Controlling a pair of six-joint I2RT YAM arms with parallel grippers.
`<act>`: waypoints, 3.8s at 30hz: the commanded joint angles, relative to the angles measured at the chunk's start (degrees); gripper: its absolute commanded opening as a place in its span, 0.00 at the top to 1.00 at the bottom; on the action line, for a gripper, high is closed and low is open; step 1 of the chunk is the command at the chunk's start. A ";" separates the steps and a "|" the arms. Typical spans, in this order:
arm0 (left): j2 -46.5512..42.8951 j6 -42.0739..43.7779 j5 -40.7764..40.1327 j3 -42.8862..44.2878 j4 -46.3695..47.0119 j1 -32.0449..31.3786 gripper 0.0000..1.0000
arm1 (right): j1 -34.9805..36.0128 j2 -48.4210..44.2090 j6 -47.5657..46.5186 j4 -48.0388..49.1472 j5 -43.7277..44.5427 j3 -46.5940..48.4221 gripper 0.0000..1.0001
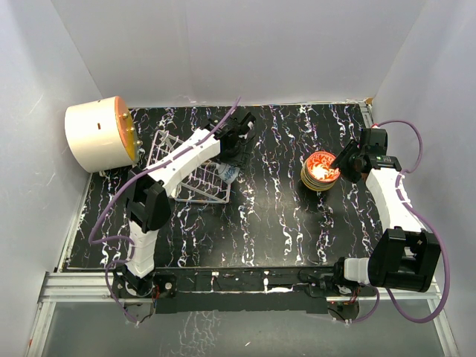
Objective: Unload the bowls from the dish rack
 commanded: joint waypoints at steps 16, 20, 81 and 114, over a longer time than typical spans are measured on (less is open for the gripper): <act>-6.91 -1.19 9.57 2.93 3.11 0.45 0.58 | -0.21 -1.02 -0.49 2.87 -2.05 4.73 0.52; -8.59 -1.41 11.15 0.90 5.87 0.86 0.58 | -0.17 -1.37 -0.63 2.52 -2.54 5.79 0.52; -19.49 -30.20 65.60 -18.66 50.51 9.78 0.57 | 12.70 4.00 11.34 27.74 -36.72 4.63 0.78; -20.59 -29.61 59.89 -17.48 47.94 10.92 0.07 | 12.69 1.45 6.30 21.23 -33.01 7.63 0.92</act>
